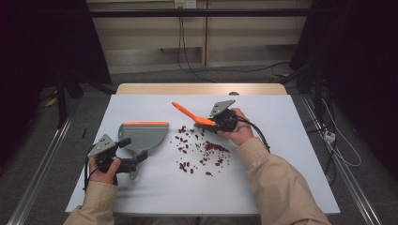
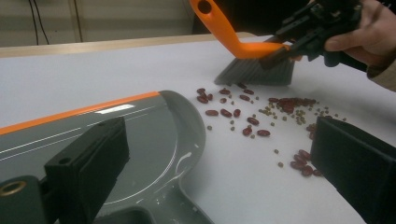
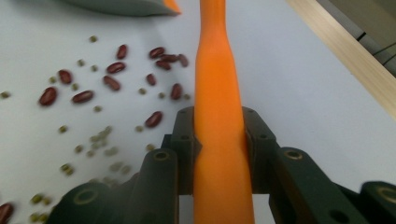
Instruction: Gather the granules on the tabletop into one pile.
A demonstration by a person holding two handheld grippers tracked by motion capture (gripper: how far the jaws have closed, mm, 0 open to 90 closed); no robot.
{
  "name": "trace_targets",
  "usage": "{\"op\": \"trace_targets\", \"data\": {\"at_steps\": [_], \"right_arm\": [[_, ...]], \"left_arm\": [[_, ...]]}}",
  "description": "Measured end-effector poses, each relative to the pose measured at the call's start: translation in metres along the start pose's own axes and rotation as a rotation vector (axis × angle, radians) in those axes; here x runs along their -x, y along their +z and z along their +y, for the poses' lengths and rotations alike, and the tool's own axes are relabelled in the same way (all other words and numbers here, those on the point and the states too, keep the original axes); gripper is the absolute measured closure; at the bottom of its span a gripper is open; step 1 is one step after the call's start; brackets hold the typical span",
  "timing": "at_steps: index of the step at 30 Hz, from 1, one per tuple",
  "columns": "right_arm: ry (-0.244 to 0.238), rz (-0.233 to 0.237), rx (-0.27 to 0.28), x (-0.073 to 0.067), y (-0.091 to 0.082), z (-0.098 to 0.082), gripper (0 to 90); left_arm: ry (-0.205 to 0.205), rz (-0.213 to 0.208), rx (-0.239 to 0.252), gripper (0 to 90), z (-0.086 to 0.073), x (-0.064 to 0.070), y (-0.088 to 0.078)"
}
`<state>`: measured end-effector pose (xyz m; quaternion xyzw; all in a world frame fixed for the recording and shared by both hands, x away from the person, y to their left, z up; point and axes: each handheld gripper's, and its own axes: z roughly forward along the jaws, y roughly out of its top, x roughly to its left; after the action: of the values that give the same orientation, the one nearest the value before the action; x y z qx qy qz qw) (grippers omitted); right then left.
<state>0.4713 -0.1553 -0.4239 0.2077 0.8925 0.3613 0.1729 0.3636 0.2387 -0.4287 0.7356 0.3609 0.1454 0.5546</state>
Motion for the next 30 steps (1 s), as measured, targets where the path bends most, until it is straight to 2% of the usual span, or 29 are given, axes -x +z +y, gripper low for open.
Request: {"op": "trace_targets", "data": {"at_steps": [3, 9, 17, 22, 24, 30], "right_arm": [[-0.028, 0.019, -0.004, -0.009, -0.005, -0.001, 71.4], [-0.053, 0.046, 0.002, -0.024, -0.014, -0.006, 71.4], [-0.045, 0.052, 0.025, -0.033, -0.025, -0.009, 71.4], [-0.013, 0.047, 0.086, -0.029, -0.033, -0.004, 71.4], [-0.014, 0.028, 0.095, -0.026, -0.033, -0.002, 71.5], [-0.003, -0.014, 0.105, -0.012, -0.018, 0.009, 71.5]], "left_arm": [[0.001, 0.001, 0.0, 4.5, 0.0, 0.001, 0.0], [0.005, 0.001, -0.003, 4.5, 0.0, 0.001, 0.0], [0.009, 0.004, -0.003, 4.5, 0.0, 0.001, 0.0], [0.007, 0.003, -0.002, 4.5, 0.0, 0.001, 0.001], [0.007, 0.003, -0.003, 4.5, 0.0, 0.001, 0.001], [0.004, 0.001, -0.001, 4.5, 0.0, 0.0, 0.001]]}}
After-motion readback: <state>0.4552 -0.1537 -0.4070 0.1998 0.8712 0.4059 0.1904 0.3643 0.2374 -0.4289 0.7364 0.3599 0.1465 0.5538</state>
